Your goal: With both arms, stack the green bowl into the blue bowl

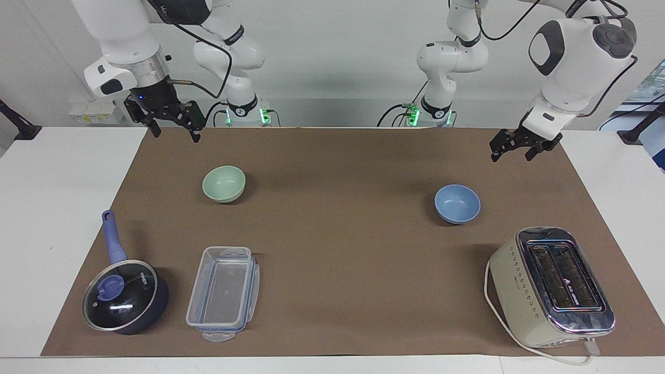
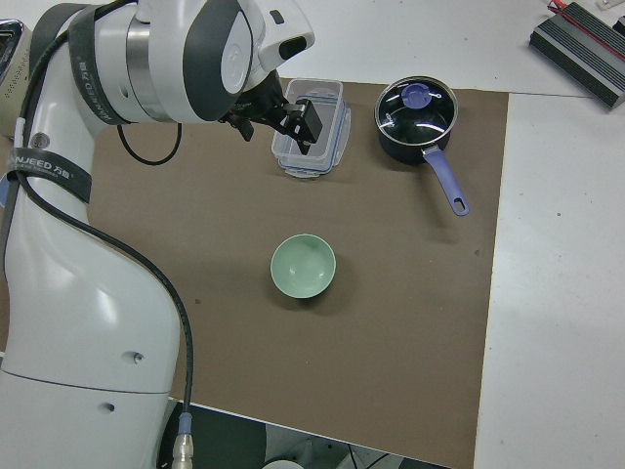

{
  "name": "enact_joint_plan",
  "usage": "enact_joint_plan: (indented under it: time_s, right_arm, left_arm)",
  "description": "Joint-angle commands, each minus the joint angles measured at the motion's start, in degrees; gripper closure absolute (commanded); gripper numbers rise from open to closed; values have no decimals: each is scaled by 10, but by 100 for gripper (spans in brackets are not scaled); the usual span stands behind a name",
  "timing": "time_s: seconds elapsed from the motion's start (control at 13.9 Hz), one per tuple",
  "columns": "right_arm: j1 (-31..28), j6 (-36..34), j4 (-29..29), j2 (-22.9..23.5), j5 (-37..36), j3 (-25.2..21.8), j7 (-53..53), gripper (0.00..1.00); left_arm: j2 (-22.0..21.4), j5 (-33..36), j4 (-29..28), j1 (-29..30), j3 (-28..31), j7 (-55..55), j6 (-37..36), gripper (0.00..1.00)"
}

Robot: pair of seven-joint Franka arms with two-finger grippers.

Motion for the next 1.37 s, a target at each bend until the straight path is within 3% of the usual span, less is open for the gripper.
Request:
enact_joint_plan:
  time_s: [0.0,0.43,0.79,1.08,1.3]
  right_arm:
    - [-5,-4,4,-2,9,1,-4,0]
    - [-6,-4,4,-2,9,1,-4,0]
    - [-6,-4,3,-2,9,1,-6,0]
    - [-6,-4,3,-2,9,0,-6,0]
    - [-6,-4,2,-2,9,0,-6,0]
  left_arm:
    - [-25,13,-70,1,-1,-10,62,0]
    - [-18,13,-137,-2,-2,-47,160,0]
    - [8,13,-161,-5,-2,-69,217,0]
    - [15,13,-215,-9,-3,-100,312,0]
    - [29,12,-222,-29,-2,-109,328,0]
